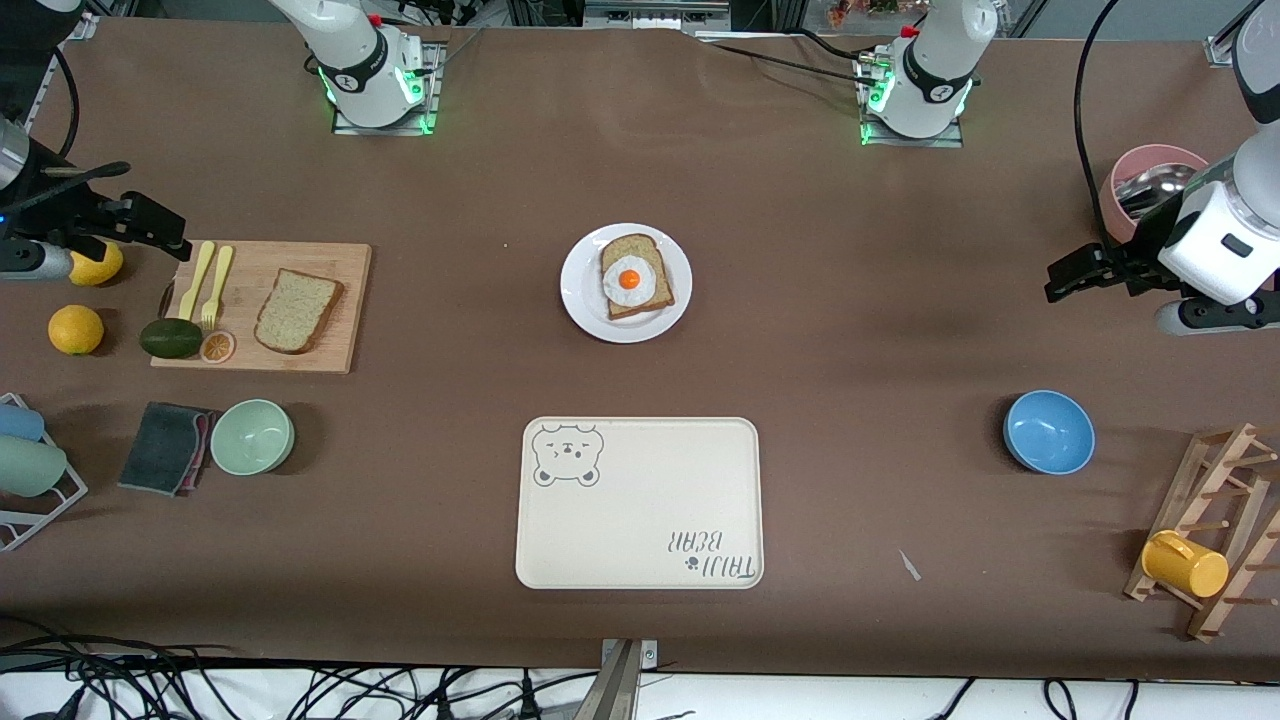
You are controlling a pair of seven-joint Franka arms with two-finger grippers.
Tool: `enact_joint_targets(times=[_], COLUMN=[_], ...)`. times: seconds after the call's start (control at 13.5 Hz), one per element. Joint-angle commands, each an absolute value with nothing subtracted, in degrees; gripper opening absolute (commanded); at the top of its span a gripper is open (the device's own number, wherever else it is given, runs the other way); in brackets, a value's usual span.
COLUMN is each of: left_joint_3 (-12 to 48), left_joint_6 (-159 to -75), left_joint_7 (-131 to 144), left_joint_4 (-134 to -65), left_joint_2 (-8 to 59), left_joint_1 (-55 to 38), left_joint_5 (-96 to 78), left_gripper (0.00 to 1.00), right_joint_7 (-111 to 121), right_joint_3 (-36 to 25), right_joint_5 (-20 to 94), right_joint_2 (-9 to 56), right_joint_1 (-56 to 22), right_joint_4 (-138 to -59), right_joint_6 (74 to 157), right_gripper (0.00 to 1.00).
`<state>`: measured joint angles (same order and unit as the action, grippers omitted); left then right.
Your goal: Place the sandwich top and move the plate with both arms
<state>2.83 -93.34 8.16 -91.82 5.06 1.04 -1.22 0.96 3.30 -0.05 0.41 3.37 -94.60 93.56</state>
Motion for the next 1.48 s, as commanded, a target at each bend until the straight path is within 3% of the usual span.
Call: enact_joint_targets(times=[0.0,1.41], left_joint_3=[2.6,2.5], left_joint_6=[-92.2,-92.2], left_joint_7=[7.6,7.7], left_joint_4=[-90.8,-89.8], left_joint_2=[5.3,5.5], left_joint_1=[1.1,1.1], left_joint_5=[-1.4,-1.6], left_gripper=[1.00,1.00], right_joint_7=[2.1,1.5], right_joint_3=[3.4,3.4], right_joint_5=[1.0,0.8], right_joint_2=[-1.1,-0.4], right_joint_1=[3.9,3.9], right_joint_4=[-96.2,-96.1], right_joint_6=[94.0,93.4], right_gripper=[1.00,1.00])
